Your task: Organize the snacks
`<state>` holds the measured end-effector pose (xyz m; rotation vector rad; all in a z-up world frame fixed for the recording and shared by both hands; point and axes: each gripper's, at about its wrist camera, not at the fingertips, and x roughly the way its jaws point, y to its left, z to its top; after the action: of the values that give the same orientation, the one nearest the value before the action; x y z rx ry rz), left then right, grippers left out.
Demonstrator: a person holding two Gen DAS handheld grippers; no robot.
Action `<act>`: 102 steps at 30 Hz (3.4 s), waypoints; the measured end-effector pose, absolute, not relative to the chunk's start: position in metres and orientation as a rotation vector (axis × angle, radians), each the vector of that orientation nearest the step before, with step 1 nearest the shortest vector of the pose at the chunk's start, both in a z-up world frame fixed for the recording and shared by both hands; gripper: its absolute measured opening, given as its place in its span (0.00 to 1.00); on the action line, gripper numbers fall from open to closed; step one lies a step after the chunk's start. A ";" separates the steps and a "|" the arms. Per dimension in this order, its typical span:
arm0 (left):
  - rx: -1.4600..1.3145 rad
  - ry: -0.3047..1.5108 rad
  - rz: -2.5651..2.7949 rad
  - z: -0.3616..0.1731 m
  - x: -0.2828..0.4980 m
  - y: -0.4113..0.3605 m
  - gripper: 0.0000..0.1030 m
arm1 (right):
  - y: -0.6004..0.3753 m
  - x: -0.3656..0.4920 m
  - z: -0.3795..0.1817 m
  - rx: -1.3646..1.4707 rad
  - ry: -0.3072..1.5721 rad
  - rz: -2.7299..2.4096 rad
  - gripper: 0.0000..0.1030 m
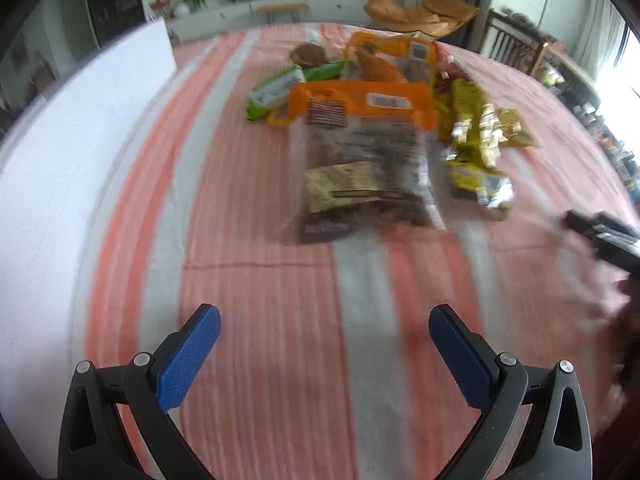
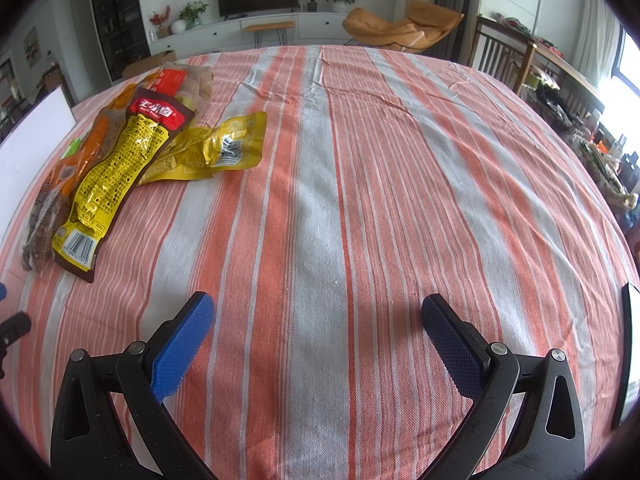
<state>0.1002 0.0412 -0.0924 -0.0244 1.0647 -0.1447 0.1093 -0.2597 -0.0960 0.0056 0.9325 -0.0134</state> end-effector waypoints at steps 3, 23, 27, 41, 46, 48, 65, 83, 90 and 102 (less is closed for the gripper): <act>-0.101 1.014 -0.231 -0.070 0.106 0.043 1.00 | -0.260 0.109 -0.096 0.005 0.933 -0.013 1.00; 0.035 1.092 -0.178 -0.086 0.206 -0.002 1.00 | -0.260 0.109 -0.096 0.006 0.933 -0.014 1.00; 0.037 1.110 -0.167 -0.095 0.206 -0.001 1.00 | -0.260 0.109 -0.096 0.006 0.933 -0.014 1.00; 0.073 1.041 -0.129 -0.098 0.202 -0.002 1.00 | -0.260 0.109 -0.096 0.006 0.933 -0.014 1.00; 0.077 1.019 -0.124 -0.099 0.201 0.000 1.00 | -0.260 0.109 -0.096 0.006 0.933 -0.014 1.00; 0.078 1.016 -0.126 -0.100 0.201 0.000 1.00 | -0.260 0.109 -0.096 0.006 0.933 -0.014 1.00; 0.082 1.039 -0.128 -0.099 0.204 0.000 1.00 | -0.259 0.109 -0.096 0.006 0.933 -0.014 1.00; 0.071 1.010 -0.108 -0.093 0.139 0.026 0.73 | -0.259 0.109 -0.096 0.007 0.933 -0.014 1.00; 0.055 0.991 -0.102 -0.092 0.099 0.043 0.72 | -0.260 0.108 -0.096 0.006 0.932 -0.005 1.00; -0.033 0.938 -0.144 -0.088 0.074 0.066 0.69 | -0.180 0.180 -0.074 0.370 0.960 0.316 0.88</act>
<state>0.0738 0.0659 -0.0879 -0.0335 0.9379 -0.1435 0.1797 -0.1801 -0.0738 0.3700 0.9600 0.3157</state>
